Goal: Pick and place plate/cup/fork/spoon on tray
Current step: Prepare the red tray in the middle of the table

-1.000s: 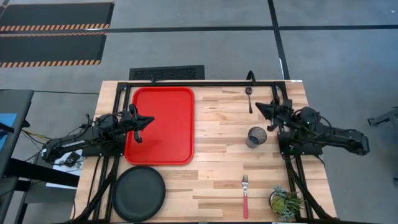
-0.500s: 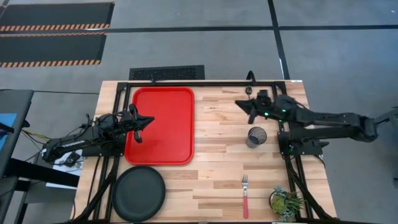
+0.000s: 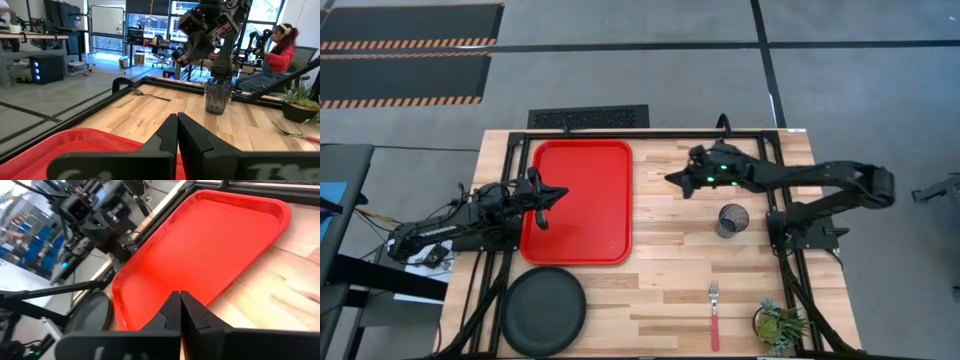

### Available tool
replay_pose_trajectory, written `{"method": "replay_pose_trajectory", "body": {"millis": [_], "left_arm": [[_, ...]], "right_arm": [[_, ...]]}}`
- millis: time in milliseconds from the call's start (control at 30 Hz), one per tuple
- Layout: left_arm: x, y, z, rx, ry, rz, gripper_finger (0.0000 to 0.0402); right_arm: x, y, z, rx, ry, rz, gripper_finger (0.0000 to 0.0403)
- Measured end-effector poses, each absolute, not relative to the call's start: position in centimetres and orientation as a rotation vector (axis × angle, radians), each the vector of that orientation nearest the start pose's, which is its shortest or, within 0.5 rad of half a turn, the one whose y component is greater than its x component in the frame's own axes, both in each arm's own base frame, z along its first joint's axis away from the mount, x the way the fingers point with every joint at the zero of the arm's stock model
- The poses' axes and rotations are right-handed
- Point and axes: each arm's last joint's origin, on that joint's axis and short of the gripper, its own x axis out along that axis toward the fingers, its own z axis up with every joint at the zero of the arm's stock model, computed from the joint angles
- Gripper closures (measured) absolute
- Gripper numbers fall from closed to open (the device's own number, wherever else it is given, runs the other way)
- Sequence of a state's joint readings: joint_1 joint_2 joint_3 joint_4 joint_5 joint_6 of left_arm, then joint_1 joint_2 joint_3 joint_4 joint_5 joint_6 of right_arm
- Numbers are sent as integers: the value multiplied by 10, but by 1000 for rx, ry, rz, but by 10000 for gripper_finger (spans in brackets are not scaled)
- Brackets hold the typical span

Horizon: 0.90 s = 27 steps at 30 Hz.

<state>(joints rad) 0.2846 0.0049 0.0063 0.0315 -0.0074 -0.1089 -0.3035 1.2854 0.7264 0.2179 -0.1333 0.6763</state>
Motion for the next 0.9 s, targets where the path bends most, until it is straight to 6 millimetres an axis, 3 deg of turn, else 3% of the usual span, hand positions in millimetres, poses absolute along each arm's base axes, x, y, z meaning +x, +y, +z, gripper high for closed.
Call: {"method": "replay_pose_trajectory", "body": {"millis": [233,500,733,900], "left_arm": [[94,28,168,-104,-49,290,401],[94,28,168,-104,-49,295,401],[94,28,168,-104,-48,295,401],[94,28,168,-104,-48,295,401]], "right_arm": [[316,-94,239,827,309,-307,386],[374,-101,226,943,401,-341,339],[398,-100,193,978,666,-482,276],[411,-104,168,1025,735,-561,224]]}}
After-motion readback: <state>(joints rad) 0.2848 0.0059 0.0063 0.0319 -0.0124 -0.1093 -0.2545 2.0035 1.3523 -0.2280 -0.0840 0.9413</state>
